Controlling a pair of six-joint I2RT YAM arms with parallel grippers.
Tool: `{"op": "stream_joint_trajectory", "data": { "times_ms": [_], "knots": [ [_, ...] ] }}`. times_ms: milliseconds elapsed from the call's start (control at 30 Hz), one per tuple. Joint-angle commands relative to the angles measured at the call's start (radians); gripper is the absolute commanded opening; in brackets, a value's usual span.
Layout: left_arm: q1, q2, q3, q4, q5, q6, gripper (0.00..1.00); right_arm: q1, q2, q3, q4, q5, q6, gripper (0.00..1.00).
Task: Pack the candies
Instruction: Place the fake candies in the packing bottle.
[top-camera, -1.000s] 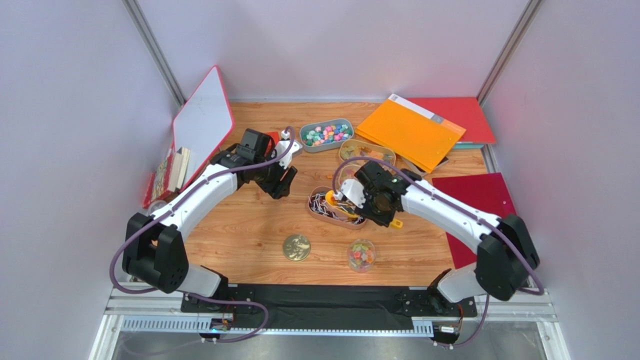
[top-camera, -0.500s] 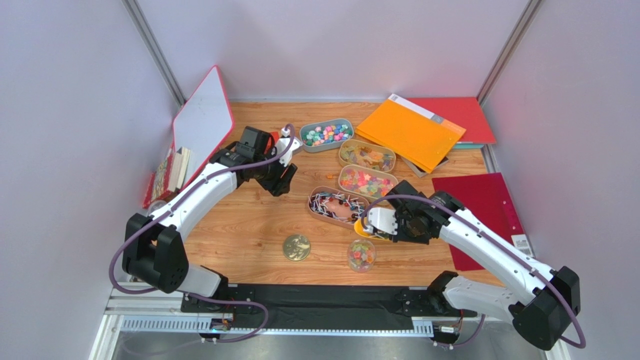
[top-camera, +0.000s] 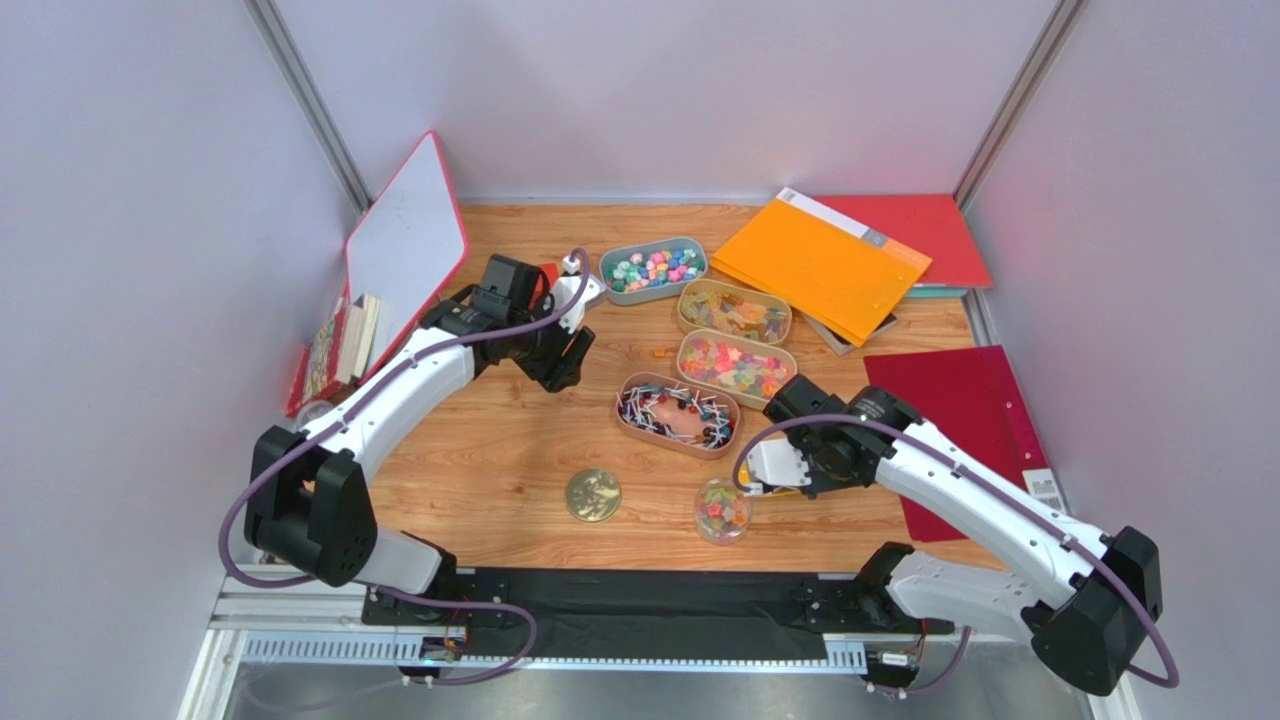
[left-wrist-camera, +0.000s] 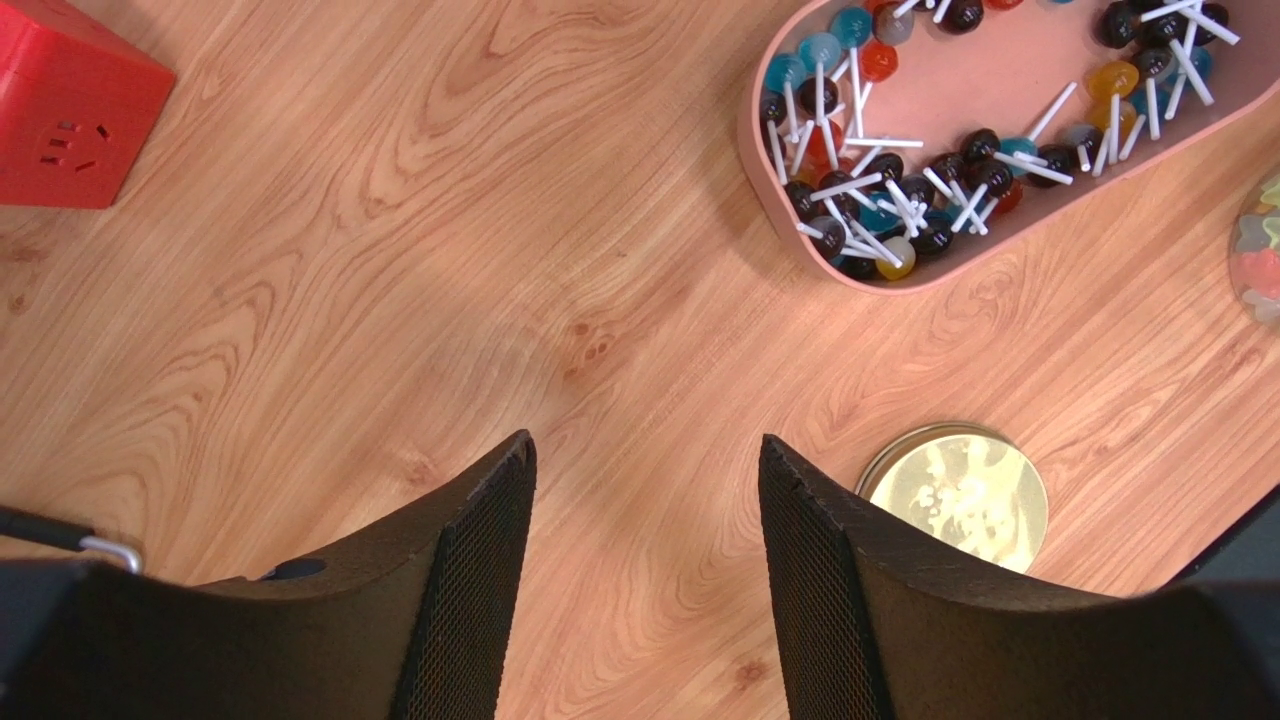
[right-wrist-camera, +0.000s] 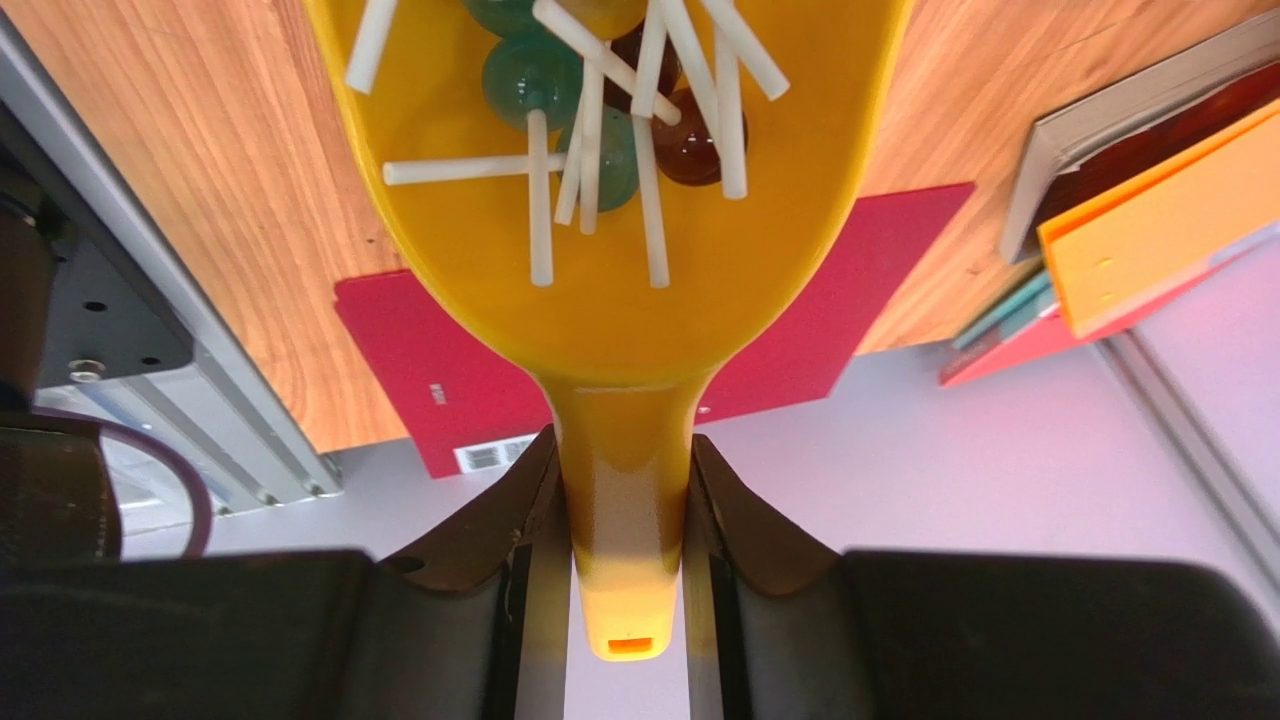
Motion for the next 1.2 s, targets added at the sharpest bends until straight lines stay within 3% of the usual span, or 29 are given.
{"op": "stream_joint_trajectory", "data": {
  "times_ms": [0,433,900,1167],
  "knots": [
    [0.006,-0.029,-0.008,0.040,-0.003,-0.003,0.63,0.054,-0.002,0.037,-0.092,0.096,-0.017,0.00],
    [0.006,-0.042,-0.028,0.075,-0.005,-0.015,0.63,0.238,0.038,-0.011,-0.172,0.279,0.050,0.00],
    [0.006,-0.063,-0.047,0.109,-0.006,-0.020,0.64,0.322,0.089,-0.002,-0.273,0.320,0.161,0.00],
    [0.006,-0.053,-0.013,0.135,0.017,0.077,0.67,0.341,0.119,-0.009,-0.322,0.374,0.202,0.00]
  ]
}}
